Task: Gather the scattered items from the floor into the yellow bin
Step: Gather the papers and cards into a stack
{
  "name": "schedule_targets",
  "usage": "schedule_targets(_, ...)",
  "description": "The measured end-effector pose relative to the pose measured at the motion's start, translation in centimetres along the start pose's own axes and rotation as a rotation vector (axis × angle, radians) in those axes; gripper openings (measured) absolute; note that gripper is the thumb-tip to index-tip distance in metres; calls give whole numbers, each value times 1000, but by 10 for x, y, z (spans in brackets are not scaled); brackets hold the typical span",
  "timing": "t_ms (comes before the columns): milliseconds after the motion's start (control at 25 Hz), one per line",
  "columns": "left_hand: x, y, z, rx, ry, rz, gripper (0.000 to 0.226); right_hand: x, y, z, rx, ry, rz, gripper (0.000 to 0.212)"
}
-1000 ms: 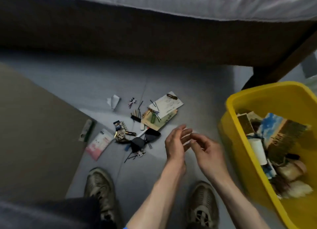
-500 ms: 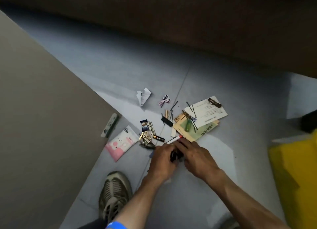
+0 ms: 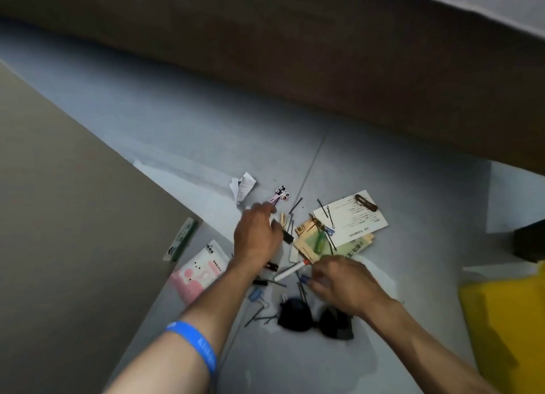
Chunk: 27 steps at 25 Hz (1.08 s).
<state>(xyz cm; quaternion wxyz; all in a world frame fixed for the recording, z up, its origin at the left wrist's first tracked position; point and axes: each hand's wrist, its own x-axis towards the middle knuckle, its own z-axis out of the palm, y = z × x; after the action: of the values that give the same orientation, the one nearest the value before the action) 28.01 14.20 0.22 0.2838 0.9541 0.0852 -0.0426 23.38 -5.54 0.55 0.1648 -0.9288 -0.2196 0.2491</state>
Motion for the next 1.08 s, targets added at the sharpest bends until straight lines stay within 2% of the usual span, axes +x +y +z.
schedule_targets(80, 42, -9, -4, 200, -13, -40, 58, 24, 16, -15, 6, 217, 89, 20)
schedule_targets(160, 75, -25, -3, 367, -133, -149, 72, 43, 37, -25, -28, 346, 218, 33)
schedule_targets(240, 95, -37, 5, 350, -197, -216, 60, 58, 60, -31, -81, 338, 353, 54)
schedule_targets(360, 95, -44, 18, 323, -123, -105, 34, 75, 89, -32, -90, 263, 464, 69)
schedule_targets(440, 80, -47, 23, 247, -43, -55, 31, 80, 99, -29, -102, 238, 481, 62)
schedule_targets(560, 64, -56, 20, 99, 9, -112, 22, 84, 97, -19, -210, 275, 489, 45)
schedule_targets(680, 53, -48, 16, -23, 84, -124, 10, 82, 96, -15, -187, 302, 539, 36)
schedule_targets(800, 42, -25, 13, -261, 128, -315, 13, 76, 74, -23, 152, 479, 610, 23)
schedule_targets(920, 21, 1, 16, -703, 81, -600, 21, 59, 44, -27, 386, 567, 578, 23)
schedule_targets(1000, 4, 18, 17, -983, 60, -768, 26, 46, 21, -33, 973, 604, 560, 21)
schedule_targets(1040, -3, 25, 19, -1126, 14, -818, 28, 40, 7, -35, 1294, 569, 544, 21)
schedule_targets(1080, -11, 32, 22, -1282, -73, -834, 26, 36, -7, -32, 1493, 523, 527, 19)
